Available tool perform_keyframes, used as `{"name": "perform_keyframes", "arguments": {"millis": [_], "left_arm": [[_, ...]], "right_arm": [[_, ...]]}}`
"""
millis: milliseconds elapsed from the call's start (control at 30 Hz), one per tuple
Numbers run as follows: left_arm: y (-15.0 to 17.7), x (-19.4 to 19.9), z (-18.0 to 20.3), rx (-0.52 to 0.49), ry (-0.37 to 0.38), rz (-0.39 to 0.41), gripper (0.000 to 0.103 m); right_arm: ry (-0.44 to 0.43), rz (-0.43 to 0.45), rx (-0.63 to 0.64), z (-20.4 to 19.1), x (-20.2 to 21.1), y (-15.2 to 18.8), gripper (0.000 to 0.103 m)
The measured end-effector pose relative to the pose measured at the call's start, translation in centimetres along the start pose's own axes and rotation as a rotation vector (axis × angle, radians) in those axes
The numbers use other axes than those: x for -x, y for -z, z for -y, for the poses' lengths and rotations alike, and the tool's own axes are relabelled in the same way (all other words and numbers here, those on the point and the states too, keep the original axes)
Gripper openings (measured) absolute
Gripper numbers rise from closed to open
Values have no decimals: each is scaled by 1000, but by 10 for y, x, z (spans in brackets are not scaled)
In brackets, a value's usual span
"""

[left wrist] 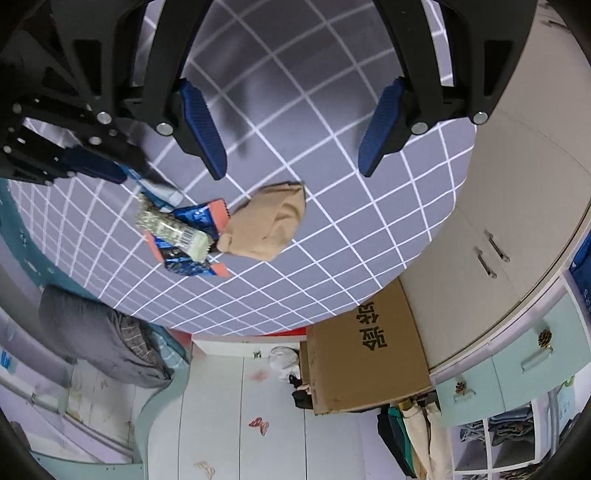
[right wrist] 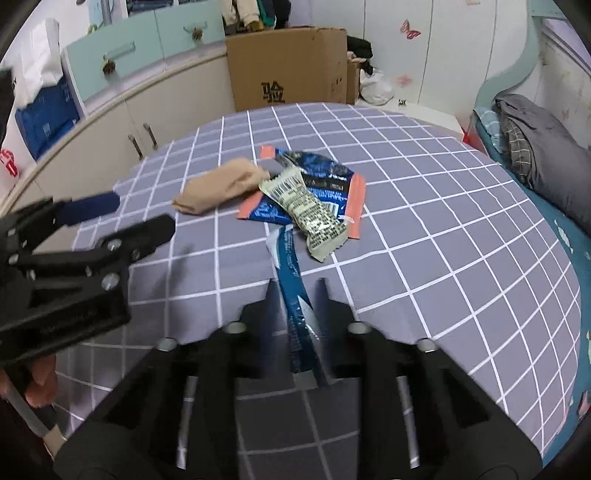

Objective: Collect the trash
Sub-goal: 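Grasp the blue toothbrush with the right tool, then grasp the beige cloth with the left tool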

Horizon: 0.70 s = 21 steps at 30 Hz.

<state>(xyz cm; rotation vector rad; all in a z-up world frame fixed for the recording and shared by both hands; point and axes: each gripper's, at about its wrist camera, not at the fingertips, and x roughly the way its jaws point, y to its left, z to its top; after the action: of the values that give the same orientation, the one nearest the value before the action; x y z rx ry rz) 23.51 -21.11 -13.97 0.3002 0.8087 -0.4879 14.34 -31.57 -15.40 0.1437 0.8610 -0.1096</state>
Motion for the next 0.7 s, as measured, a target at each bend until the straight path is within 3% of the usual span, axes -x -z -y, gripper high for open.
{"name": "perform_keyframes", "arguments": {"millis": [267,367,433,500,700], "left_arm": [[-14,-35,2,-22,32,-39,71],[-18,-43,10,-35,50,-54,61],[-22,-44,10,-32,71,-57,29],[-23,-44,9,-16,56,-65,5],[-11,-20,-9,57,69,-38,5]], "right_arm": [[-46,51,-66,16,7,-7,13],[-49,58,-67,16,7,-8,13],[-65,61,-71,16,9,-7,13],[-70,64,-69,13,11,-8,13],[-103,88,-57,1,26,-11,13]]}}
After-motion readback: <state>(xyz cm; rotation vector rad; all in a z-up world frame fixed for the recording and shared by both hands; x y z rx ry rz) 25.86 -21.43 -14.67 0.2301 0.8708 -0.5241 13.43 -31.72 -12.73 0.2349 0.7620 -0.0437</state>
